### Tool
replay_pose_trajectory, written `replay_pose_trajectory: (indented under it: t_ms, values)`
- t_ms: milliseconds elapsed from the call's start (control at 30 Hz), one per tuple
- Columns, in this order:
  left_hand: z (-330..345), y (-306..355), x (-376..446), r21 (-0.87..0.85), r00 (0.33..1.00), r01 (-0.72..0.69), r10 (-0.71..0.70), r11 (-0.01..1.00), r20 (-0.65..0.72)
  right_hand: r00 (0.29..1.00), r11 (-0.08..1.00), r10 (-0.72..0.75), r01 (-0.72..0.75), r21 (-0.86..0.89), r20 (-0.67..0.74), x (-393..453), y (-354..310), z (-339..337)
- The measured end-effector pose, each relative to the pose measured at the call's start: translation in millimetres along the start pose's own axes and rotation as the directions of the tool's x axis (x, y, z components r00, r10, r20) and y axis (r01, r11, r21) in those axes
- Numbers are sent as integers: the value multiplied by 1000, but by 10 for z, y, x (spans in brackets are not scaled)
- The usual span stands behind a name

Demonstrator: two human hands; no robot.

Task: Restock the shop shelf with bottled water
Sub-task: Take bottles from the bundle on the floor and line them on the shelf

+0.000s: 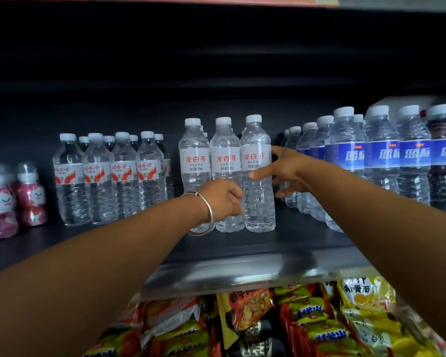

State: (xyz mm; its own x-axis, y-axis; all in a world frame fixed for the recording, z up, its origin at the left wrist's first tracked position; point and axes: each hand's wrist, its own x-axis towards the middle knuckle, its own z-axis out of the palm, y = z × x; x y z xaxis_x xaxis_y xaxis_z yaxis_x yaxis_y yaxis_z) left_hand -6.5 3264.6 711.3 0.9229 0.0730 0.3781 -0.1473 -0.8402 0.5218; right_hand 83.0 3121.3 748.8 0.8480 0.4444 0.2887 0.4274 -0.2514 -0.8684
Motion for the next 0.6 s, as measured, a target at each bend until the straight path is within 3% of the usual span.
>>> replay_pose_trajectory:
  t_ms: [267,600]
  values:
    - [22,-9,14,24,1000,-7,7,1000,3,987,999,-29,22,-44,-159,80,28,103]
    - [29,6,-13,39,1000,1,-2,999,15,963,995,-91,75,-71,-255,103,138,197]
